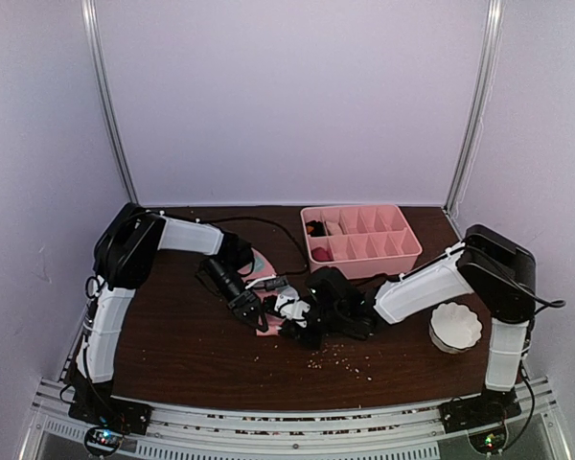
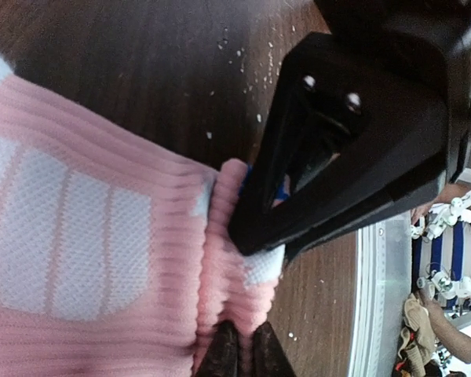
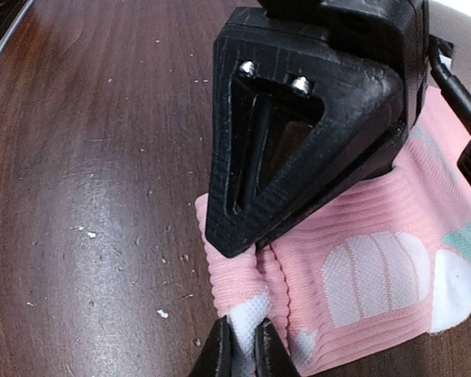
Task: Roll the socks
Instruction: Roll the sock at the center of the board.
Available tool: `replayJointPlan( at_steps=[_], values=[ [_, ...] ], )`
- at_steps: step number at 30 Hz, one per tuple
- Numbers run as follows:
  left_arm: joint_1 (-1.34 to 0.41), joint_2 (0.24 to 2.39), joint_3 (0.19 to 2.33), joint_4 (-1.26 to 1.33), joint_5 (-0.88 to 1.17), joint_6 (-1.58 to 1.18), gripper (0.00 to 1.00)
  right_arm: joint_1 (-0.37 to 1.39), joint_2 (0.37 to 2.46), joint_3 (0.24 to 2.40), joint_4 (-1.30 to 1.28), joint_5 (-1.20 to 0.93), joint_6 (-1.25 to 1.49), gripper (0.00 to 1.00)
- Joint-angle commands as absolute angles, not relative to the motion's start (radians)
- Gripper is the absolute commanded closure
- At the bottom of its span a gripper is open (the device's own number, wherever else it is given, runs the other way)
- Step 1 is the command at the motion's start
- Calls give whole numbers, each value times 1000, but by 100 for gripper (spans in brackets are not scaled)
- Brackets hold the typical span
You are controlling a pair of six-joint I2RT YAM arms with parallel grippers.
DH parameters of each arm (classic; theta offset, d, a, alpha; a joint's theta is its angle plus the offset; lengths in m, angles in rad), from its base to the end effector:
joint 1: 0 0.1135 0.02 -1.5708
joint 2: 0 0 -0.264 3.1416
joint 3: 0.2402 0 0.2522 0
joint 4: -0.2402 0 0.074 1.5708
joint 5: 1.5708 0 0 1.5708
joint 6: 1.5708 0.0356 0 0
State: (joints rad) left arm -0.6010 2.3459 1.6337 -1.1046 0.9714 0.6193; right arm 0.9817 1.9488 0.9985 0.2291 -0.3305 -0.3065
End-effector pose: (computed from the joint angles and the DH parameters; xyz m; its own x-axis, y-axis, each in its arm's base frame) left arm 0.3186 -0.2541 0.0962 -0.5625 0.7827 -0.2666 0.5891 0.1531 -0.7935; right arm 0.2068 0.3303 0.1234 -0.0716 -0.6208 -0.7807 -0.9896 0.1422 -0.0223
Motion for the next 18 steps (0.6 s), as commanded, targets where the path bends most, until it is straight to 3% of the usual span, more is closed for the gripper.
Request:
replayJointPlan(
  at_steps=[1,2,3,4,11,15,18],
  values=[
    [-595,2284,1577,-1088,917,694,85,945,1994,1034,128,-439,-257,95],
    [-597,2256,1559,-1066,912,708,72,936,1999,1047,91,-486,-237,98],
    [-595,2219,1528,-1030,900,713,28,927,2004,1060,64,-521,-223,100],
    [-596,2172,1477,-977,880,710,4,917,2007,1071,32,-555,-211,100],
    [-595,1891,1290,-645,624,588,2,894,2024,1112,-143,-627,-161,100],
    [-596,1618,1128,-369,364,473,2,869,2051,1134,-184,-673,-86,100],
    [-588,1682,1222,-521,376,468,2,853,2102,1182,-218,-725,-13,100]
  ],
)
